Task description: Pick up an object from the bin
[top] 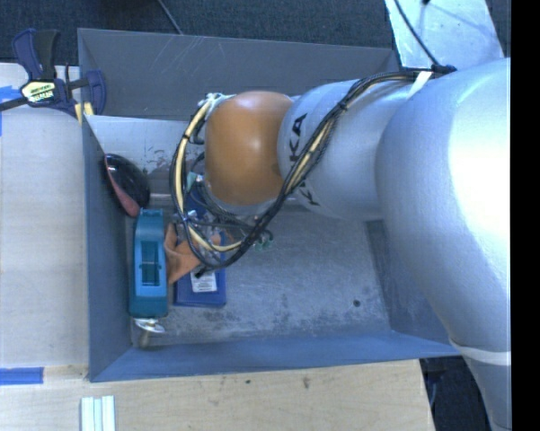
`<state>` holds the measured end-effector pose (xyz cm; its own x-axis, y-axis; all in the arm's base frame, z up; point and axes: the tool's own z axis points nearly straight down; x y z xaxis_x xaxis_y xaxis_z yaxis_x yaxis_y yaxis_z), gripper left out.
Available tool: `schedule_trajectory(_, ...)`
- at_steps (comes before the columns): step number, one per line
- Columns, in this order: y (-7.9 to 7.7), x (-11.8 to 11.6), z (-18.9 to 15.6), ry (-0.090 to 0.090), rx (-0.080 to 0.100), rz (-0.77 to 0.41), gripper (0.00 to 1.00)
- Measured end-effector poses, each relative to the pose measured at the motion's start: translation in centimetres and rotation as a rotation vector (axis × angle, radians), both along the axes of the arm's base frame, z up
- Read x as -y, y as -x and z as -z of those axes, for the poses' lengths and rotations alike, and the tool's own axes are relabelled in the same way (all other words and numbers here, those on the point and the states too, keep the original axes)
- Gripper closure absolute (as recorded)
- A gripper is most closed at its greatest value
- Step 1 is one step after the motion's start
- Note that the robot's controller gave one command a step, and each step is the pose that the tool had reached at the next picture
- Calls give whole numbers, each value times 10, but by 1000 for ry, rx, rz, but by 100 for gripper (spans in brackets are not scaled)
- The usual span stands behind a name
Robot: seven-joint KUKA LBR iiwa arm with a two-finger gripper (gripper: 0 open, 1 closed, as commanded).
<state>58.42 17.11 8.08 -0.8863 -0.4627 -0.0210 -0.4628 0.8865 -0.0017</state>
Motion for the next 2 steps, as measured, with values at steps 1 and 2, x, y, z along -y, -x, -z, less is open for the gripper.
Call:
schedule_trajectory(1, 0, 0, 0, 0, 0, 0, 100)
schedule_trajectory(2, 5, 18, -84, 7, -16, 0, 100)
